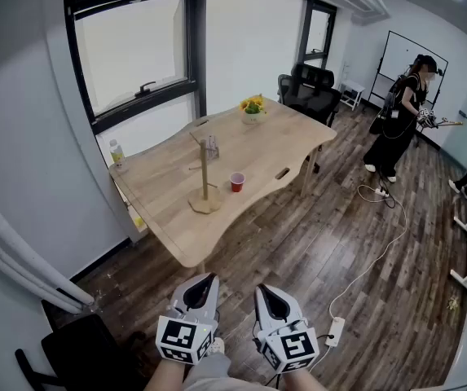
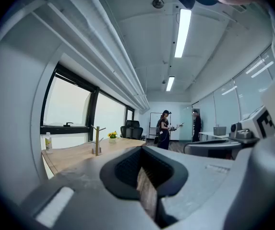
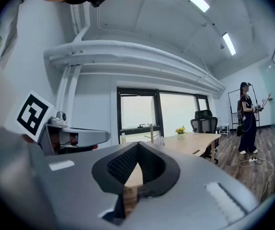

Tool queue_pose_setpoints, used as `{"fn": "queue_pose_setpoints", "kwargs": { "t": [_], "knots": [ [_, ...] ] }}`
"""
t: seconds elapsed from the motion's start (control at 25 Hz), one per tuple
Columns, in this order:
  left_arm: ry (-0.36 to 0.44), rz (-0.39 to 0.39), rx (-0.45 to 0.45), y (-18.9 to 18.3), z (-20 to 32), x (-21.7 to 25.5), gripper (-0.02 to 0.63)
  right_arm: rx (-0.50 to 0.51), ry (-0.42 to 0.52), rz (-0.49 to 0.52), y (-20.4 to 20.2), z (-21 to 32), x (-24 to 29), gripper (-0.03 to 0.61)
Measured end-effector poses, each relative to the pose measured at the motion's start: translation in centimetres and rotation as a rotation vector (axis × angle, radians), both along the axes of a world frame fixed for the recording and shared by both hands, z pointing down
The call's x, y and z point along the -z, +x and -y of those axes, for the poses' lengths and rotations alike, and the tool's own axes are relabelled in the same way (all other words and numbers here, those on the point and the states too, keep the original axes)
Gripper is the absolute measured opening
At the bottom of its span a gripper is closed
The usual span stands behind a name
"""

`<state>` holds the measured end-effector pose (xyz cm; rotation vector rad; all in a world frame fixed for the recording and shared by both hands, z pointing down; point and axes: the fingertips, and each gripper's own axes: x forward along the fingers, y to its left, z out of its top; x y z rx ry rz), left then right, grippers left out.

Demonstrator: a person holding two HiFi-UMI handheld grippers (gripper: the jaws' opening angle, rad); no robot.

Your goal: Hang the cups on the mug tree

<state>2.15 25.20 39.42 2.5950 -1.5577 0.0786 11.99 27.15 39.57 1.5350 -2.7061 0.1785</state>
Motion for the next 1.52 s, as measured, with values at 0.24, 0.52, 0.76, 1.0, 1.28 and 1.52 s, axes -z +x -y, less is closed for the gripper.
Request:
{"fn": "queue_pose_setpoints", "kwargs": {
  "t": [0.24,0.52,0.76,1.0,1.28,1.52],
  "knots": [
    [-0.011,-0.003,-0.016,-2.0,4.5,-0.7,0.003,-0.029,-0.003,0.006,-1.7,4.4,-0.6,-0.002],
    [-0.02,0.006,-0.06,-4.4,9.2,-1.7,0.003,-0.058,-0.035,-0.017,-4.1,9.1,-2.2,0.0],
    [-0.03,0.004,-0.071,-6.5,12.2,-2.5,0.003,-0.087,-0.053,0.004,-5.2,11.7,-2.8,0.004],
    [-0.048,-0.001,-0.069,-7.6,14.2,-3.5,0.003,-0.074,-0.096,0.015,-6.1,13.5,-3.7,0.045],
    [-0.051,0.026,-0.035,-9.2,17.6,-4.4,0.003,-0.065,-0.116,0.049,-5.7,18.0,-4.6,0.061],
    [-0.052,0.04,0.019,-10.4,21.9,-4.3,0.003,-0.062,-0.116,0.088,-4.3,23.8,-4.3,0.063]
  ]
}}
